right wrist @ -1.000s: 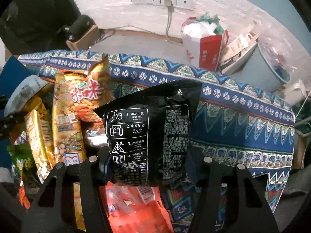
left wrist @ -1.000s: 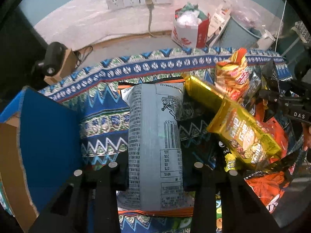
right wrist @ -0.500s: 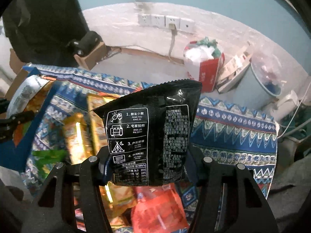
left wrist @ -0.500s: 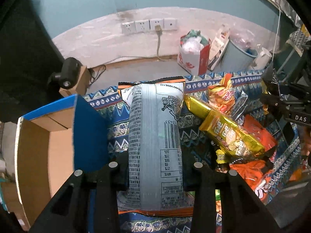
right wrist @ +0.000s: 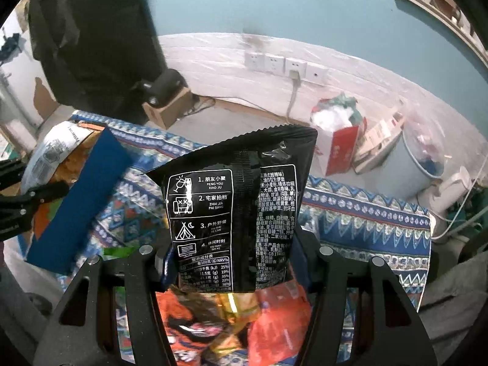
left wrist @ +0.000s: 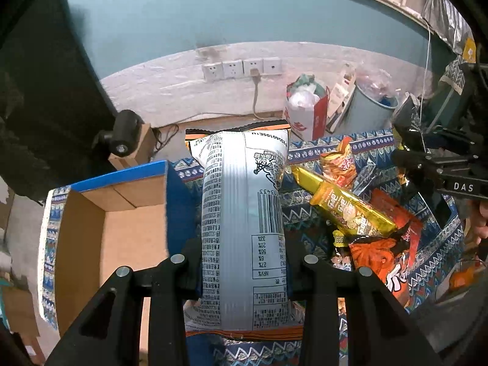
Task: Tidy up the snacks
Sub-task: 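Carry the white chip bag into the box and open the left gripper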
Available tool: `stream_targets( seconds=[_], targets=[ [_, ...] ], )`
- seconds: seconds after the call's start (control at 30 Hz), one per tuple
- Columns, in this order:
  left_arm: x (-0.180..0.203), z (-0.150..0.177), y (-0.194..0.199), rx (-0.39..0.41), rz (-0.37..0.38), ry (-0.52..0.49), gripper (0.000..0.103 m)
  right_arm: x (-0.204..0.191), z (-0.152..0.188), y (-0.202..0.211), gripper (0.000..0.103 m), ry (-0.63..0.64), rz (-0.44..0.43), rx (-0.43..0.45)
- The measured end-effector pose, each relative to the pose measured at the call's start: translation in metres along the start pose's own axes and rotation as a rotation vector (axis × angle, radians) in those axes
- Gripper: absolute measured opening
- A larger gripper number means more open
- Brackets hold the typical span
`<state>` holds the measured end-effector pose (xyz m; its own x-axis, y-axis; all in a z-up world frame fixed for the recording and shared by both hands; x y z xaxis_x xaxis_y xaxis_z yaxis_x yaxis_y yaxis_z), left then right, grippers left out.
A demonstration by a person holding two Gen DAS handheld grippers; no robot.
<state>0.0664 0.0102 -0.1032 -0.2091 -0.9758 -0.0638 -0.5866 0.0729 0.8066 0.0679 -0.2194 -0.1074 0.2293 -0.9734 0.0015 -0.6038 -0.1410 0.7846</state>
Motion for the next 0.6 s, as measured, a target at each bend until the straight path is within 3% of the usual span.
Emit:
stream_targets(
  seconds=[0.6],
  targets=[
    [-0.046, 0.016, 0.044, 0.078, -0.056, 0.052, 0.037, -0.078, -0.025, 0.007, 0.059, 0.093, -0.103, 0.028]
  ],
)
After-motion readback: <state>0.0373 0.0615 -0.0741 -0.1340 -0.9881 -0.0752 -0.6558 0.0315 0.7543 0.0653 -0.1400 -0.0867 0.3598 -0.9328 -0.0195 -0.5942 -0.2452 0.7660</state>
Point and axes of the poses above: each gripper's, at about its wrist camera, not at the fingertips, and y roughly against the way its jaws point, x to its right, z to its underside, the point moved 5 cm from there along -y, roughly the way its jaws point, and after that the axes turned 4 degrees about x, right-handed, at the moved point
